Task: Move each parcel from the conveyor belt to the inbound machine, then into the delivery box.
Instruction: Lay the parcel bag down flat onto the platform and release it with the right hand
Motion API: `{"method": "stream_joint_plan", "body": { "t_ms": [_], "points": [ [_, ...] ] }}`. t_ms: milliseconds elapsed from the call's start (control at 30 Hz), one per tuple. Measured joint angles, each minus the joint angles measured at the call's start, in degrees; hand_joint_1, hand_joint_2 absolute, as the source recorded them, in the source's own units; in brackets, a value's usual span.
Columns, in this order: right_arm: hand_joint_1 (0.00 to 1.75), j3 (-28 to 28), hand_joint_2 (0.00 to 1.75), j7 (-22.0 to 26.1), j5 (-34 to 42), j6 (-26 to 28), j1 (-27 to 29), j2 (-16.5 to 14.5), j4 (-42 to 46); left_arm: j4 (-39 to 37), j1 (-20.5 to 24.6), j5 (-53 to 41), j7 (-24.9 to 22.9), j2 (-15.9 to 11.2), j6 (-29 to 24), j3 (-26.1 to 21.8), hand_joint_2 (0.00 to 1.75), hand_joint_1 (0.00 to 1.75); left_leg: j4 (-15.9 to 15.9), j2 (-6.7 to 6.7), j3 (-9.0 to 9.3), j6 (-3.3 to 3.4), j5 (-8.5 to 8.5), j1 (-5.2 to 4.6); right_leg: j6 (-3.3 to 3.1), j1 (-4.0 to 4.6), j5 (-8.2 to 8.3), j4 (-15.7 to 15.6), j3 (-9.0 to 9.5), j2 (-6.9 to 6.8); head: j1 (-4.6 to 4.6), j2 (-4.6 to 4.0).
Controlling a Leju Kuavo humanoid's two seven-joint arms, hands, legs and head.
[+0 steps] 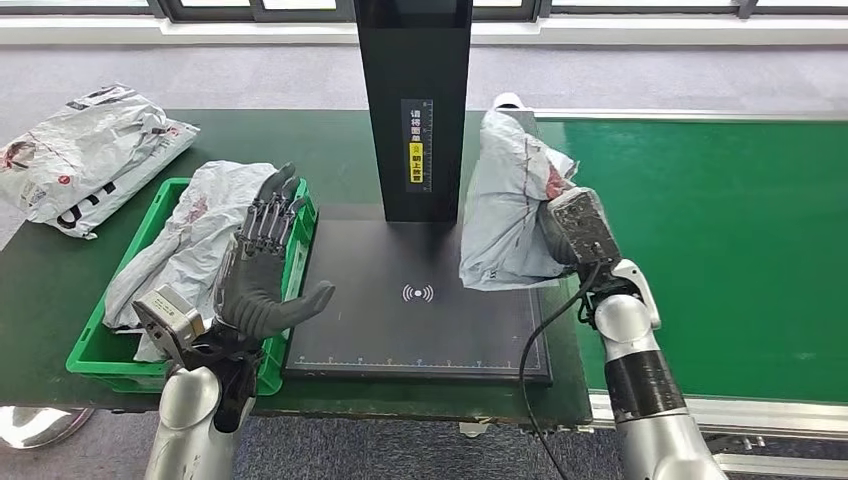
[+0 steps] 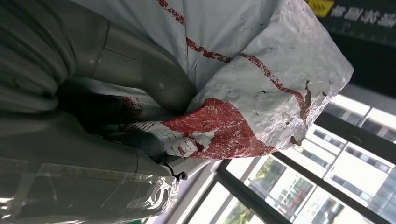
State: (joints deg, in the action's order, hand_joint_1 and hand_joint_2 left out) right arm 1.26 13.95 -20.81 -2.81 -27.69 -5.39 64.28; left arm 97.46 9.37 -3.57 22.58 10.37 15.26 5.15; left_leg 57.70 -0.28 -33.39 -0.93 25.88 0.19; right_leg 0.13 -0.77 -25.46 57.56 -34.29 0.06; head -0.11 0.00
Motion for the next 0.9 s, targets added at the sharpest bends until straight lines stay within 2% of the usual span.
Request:
{"method": "stream_joint_plan", "body": {
  "t_ms": [167,200,233,333,367,400,467,633,900],
  "points": [
    [1.75,2.80,1.75,-0.99,-0.29,0.13,-2.16,-1.38,-6.53,-0.61,0.56,0.84,-0.23,-0.02,0.00,0.27,1.75,0.00,0.00,0.00,-0.03,0.00,0.00,0.02,0.00,0.01,0.00,0.01,-0.01,0.01,0.01,0.00],
    [1.69,3.42,1.75,-0.94,-0.35,0.25,-2.62,-1.84,-8.18,-0.70,0.70,0.99,-0.26,-0.03,0.00,0.30,1.75,0.00,0.00,0.03,-0.03,0.00,0.00,0.02,-0.01,0.00,0.01,0.01,-0.02,0.03,0.01,0.00],
    [1.53,4.08,1.75,-0.88,-0.37,0.32,-3.15,-2.41,-10.00,-0.80,0.85,1.14,-0.29,-0.03,0.00,0.36,1.75,0.00,0.00,0.06,-0.04,0.00,0.00,0.02,-0.01,0.00,0.01,0.01,-0.04,0.06,0.01,0.00],
    [0.34,6.59,1.75,-0.77,-0.14,0.14,-5.33,-4.47,-16.32,-1.32,1.50,1.66,-0.39,-0.03,-0.06,0.88,1.75,0.00,0.00,0.12,-0.03,-0.01,0.00,0.02,-0.03,0.03,0.02,0.01,-0.09,0.12,0.00,0.00],
    [0.07,7.44,1.31,-0.75,0.01,0.00,-6.06,-5.21,-18.46,-1.54,1.74,1.85,-0.39,-0.03,-0.13,1.11,1.75,0.00,0.00,0.11,-0.04,-0.02,-0.01,0.02,-0.03,0.05,0.02,0.01,-0.10,0.13,0.00,0.00],
    [0.00,8.21,0.87,-0.76,0.15,-0.22,-6.63,-5.94,-20.46,-1.78,1.95,2.00,-0.40,-0.04,-0.23,1.31,1.75,0.00,0.00,0.11,-0.04,-0.04,-0.02,0.02,-0.04,0.07,0.03,0.01,-0.10,0.12,0.00,0.00],
    [0.00,9.51,0.00,-0.85,0.30,-0.62,-7.60,-7.30,-23.90,-2.27,2.46,2.31,-0.44,-0.05,-0.48,1.63,1.75,0.00,0.00,0.11,-0.04,-0.06,-0.03,0.02,-0.05,0.11,0.03,0.02,-0.10,0.12,0.00,0.00],
    [0.00,11.38,0.00,-0.95,1.77,-1.40,-9.11,-9.67,-30.39,-3.75,4.00,3.09,-0.81,-0.16,-0.90,2.20,1.75,0.00,0.00,0.09,-0.04,-0.07,-0.04,0.02,-0.05,0.13,0.03,0.02,-0.10,0.11,0.00,0.00],
    [0.00,12.06,0.00,-0.83,3.02,-3.55,-9.49,-10.42,-34.45,-5.40,4.66,3.45,-0.80,-0.19,-0.90,2.82,1.75,0.00,0.00,0.10,-0.05,-0.06,-0.03,0.02,-0.05,0.10,0.03,0.01,-0.10,0.11,0.00,0.00]
  ]
}}
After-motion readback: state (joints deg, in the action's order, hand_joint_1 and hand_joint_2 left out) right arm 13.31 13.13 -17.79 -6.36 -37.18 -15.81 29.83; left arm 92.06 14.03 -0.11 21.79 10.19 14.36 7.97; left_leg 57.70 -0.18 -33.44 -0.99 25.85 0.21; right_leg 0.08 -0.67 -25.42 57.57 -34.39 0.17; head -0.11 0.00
